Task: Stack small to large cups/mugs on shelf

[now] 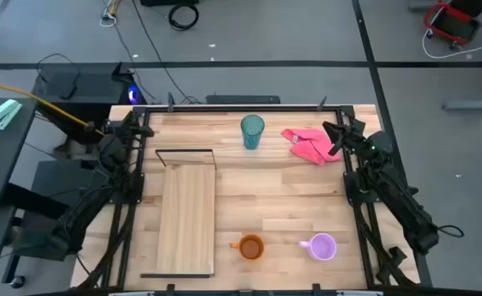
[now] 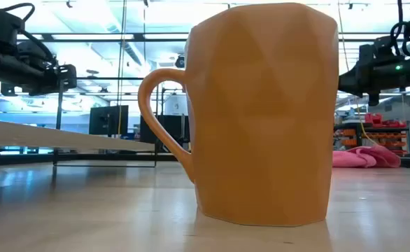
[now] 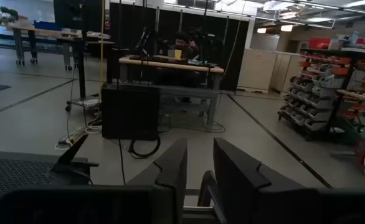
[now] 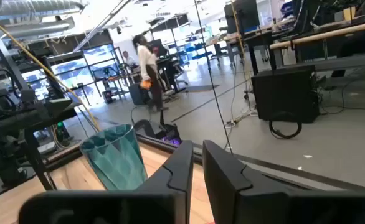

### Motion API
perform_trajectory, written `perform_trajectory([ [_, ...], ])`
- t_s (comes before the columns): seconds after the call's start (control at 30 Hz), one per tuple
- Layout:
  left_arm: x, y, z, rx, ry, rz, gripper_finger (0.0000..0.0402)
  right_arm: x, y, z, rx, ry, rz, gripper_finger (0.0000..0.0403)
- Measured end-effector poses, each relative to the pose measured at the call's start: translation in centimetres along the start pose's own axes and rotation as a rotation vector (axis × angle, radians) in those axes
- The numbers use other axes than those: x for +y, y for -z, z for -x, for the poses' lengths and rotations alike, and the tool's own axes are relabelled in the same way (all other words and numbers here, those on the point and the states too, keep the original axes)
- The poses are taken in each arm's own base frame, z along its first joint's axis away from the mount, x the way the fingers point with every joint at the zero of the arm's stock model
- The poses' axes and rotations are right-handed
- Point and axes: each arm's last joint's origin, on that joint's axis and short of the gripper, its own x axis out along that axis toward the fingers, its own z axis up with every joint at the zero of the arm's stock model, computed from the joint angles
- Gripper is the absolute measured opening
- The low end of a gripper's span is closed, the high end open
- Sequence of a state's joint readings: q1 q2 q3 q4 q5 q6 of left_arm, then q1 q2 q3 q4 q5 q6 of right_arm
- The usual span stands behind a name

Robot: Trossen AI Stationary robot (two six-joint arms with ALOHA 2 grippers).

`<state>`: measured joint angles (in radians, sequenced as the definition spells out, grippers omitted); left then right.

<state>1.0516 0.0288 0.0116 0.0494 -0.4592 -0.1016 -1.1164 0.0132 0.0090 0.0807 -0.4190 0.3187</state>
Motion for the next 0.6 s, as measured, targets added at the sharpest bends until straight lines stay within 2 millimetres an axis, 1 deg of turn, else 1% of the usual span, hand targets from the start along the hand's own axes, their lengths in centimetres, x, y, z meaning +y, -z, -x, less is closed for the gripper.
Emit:
perform_trajectory([
  [0.33,0.00,0.00,0.00,0.000,0.000,0.000,0.0091,0.00,0.00,0.00,0.000,0.000,0.000,0.0043],
  [0.6,0.00,-0.01,0.00,0.000,-0.001,0.000,0.0083,0.00,0.00,0.00,0.000,0.000,0.000,0.0043],
])
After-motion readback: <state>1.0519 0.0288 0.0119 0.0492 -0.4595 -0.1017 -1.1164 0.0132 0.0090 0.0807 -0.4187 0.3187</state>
